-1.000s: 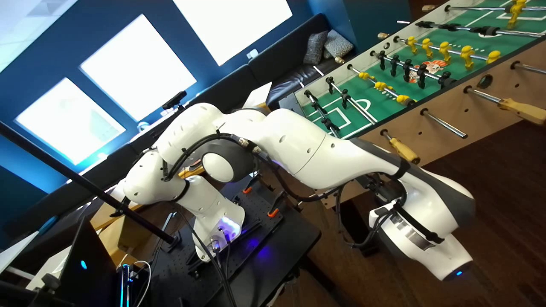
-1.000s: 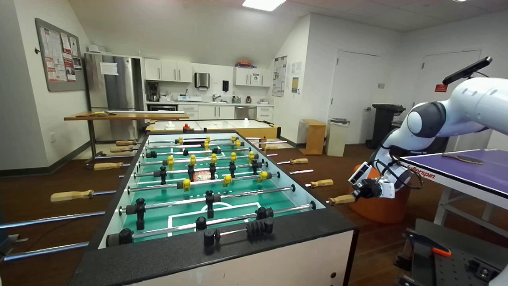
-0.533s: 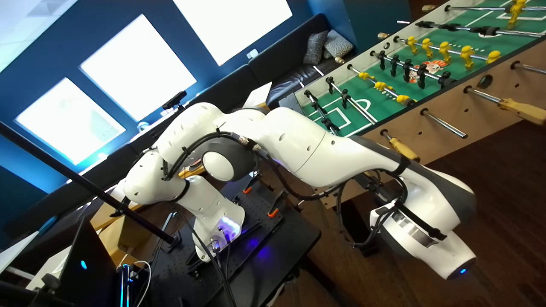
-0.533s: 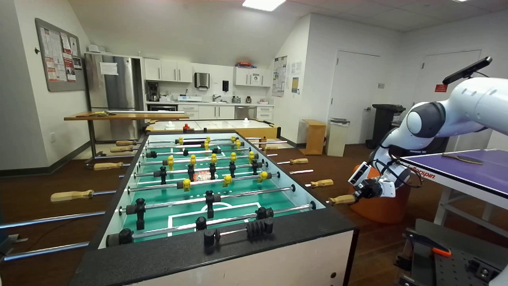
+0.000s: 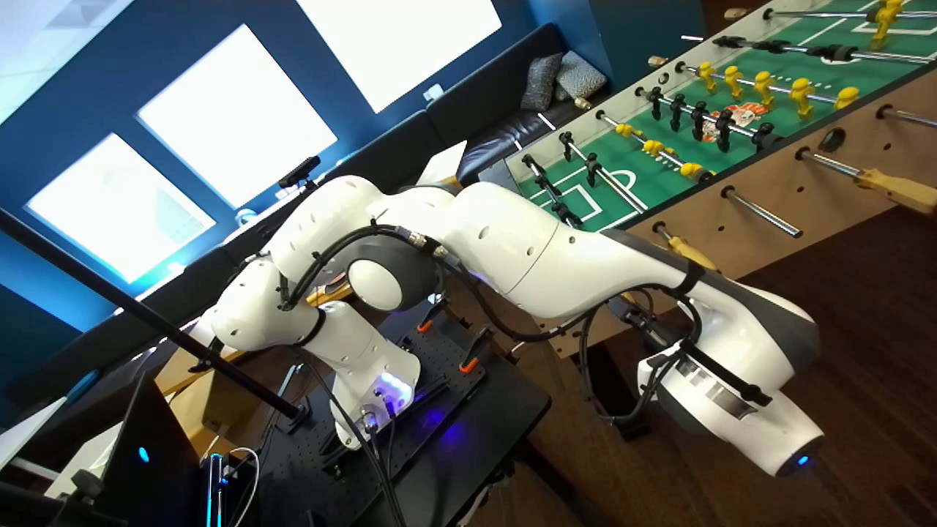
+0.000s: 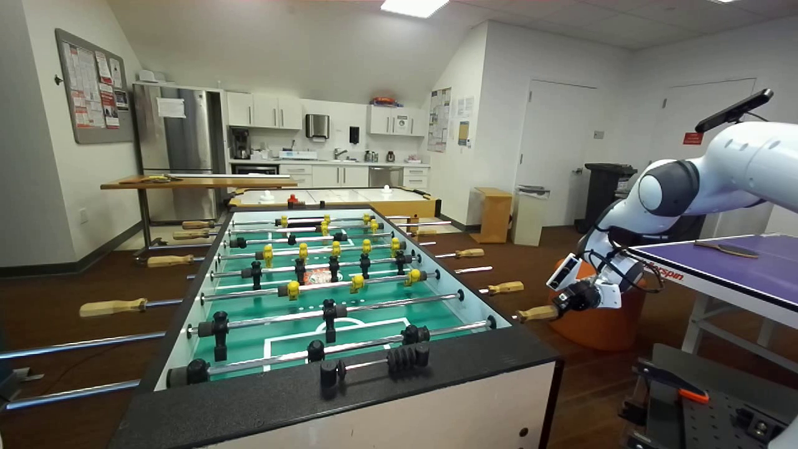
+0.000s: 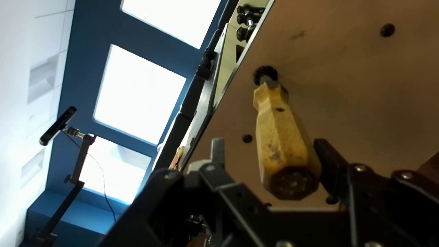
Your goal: Twist the first foosball stick from the left
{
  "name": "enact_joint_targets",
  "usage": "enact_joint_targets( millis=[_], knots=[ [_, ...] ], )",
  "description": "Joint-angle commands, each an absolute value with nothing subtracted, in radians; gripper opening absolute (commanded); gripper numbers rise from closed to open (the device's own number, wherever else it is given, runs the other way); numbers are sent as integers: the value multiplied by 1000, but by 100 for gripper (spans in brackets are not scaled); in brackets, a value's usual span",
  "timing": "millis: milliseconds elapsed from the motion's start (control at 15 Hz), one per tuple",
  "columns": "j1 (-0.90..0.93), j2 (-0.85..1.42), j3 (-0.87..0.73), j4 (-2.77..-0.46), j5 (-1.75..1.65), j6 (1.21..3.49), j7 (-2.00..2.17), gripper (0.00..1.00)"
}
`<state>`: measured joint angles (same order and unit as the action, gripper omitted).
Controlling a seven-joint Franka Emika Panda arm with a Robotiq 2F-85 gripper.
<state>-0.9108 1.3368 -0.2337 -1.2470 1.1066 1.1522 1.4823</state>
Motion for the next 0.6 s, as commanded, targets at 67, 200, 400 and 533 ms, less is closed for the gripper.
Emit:
enact_joint_targets(
  millis=[67,200,400,533],
  knots=[
    [-908,1354,-239,-1205,1095,1141,1502,29],
    [-910,1360,-236,-1196,1093,1150,1501,15],
    [-912,1361,-233,-1194,1095,1152,1488,14],
    [-898,1340,-231,-1249,1098,1181,1431,14]
  ],
)
